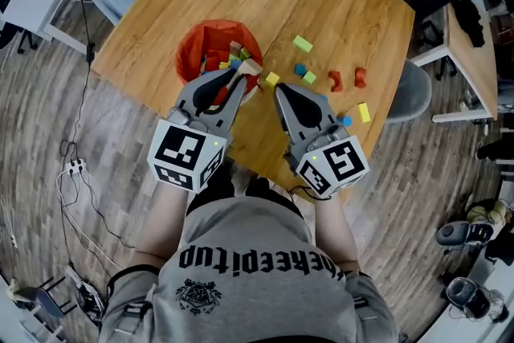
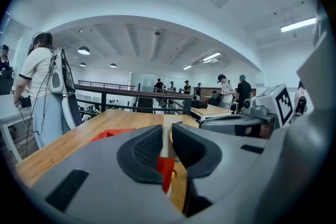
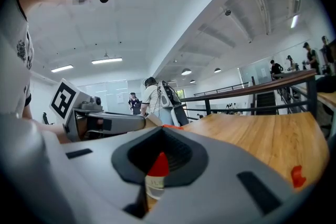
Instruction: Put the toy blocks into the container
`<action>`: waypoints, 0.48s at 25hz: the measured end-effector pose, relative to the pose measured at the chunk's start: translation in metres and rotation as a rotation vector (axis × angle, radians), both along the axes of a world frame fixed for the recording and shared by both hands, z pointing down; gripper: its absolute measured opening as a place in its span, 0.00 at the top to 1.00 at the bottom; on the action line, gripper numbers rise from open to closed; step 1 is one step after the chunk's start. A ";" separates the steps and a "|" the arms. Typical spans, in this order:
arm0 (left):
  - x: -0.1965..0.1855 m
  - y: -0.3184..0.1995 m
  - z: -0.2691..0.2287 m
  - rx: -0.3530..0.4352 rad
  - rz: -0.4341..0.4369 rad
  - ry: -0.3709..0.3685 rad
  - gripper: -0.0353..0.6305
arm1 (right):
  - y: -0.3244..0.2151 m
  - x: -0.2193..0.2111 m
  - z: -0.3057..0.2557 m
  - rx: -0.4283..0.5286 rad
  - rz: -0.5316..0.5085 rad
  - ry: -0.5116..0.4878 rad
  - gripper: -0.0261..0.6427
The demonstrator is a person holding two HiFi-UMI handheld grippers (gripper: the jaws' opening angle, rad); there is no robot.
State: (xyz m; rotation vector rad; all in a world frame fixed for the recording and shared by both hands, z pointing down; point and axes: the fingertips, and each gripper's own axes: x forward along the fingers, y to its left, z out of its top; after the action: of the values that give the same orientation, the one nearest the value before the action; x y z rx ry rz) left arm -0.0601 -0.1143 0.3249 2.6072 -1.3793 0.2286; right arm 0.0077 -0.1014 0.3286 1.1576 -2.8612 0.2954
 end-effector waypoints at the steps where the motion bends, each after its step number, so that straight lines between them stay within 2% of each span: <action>1: -0.006 -0.003 -0.002 0.005 -0.006 -0.003 0.85 | -0.001 -0.003 -0.001 0.001 0.004 0.001 0.94; 12: -0.040 -0.036 0.002 0.007 0.002 -0.044 0.84 | -0.013 -0.020 -0.001 -0.007 0.074 0.018 0.94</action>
State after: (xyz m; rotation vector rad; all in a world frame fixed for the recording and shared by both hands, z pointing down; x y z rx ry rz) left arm -0.1000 -0.1500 0.3269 2.6252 -1.3938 0.2836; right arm -0.0124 -0.1148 0.3280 1.2595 -2.8042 0.2954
